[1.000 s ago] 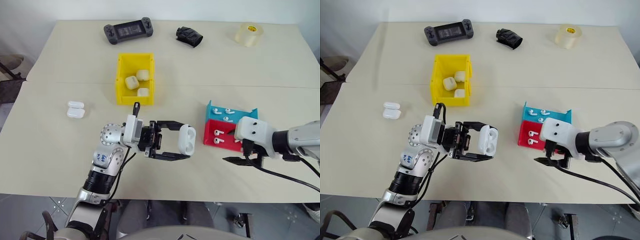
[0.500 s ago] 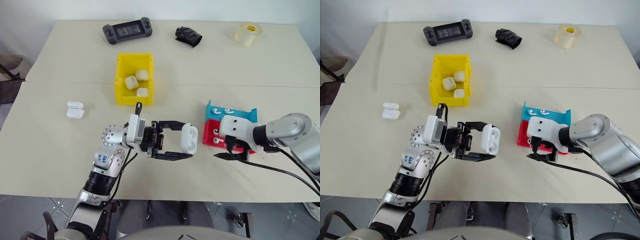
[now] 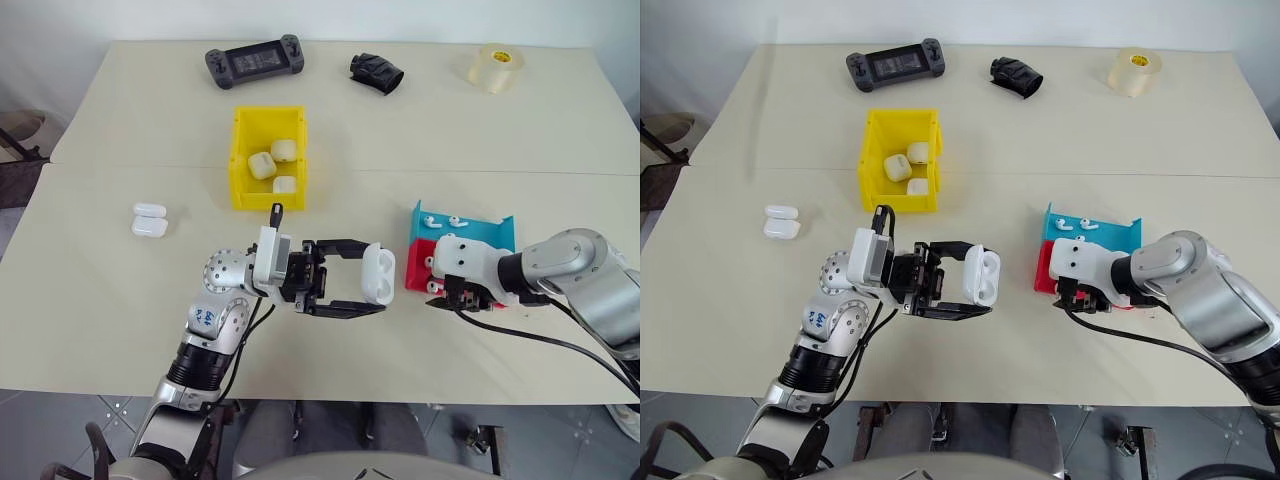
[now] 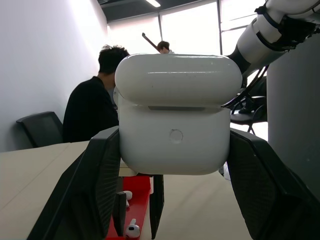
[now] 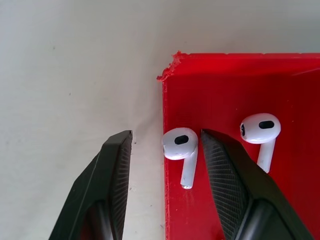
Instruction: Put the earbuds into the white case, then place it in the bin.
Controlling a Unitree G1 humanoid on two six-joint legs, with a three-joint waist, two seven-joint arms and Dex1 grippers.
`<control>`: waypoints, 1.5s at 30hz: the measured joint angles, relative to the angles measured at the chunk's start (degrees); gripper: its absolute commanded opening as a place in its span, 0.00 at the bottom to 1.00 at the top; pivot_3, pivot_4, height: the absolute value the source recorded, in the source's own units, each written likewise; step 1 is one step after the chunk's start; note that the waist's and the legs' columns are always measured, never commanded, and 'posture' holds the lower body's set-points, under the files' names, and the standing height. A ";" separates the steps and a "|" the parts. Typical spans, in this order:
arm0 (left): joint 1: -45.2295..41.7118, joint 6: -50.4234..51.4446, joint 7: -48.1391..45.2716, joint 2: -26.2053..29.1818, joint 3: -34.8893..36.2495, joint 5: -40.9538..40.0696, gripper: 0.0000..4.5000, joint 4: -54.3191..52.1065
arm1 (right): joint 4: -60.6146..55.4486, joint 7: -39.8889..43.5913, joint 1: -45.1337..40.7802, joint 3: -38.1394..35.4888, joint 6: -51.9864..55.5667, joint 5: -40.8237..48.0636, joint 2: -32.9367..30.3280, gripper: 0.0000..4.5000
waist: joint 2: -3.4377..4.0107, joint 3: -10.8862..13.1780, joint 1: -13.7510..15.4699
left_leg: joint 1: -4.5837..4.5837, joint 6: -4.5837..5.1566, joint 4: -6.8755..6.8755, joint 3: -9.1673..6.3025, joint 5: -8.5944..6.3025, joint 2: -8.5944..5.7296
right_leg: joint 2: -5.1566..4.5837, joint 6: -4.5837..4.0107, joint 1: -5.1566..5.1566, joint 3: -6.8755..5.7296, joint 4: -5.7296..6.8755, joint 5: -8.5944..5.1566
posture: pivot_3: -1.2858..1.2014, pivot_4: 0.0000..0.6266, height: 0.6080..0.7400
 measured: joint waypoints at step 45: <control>-2.89 -2.67 -3.13 -2.48 2.39 -0.69 0.62 7.77 | -19.56 -12.72 26.90 -50.46 -9.22 37.68 27.74 0.11 | -0.05 0.00 0.00 | 0.10 0.02 -0.03 0.02 0.01 -0.13 | 0.00 0.09 0.08 0.05 0.10 0.05 | 0.52 0.24 1.00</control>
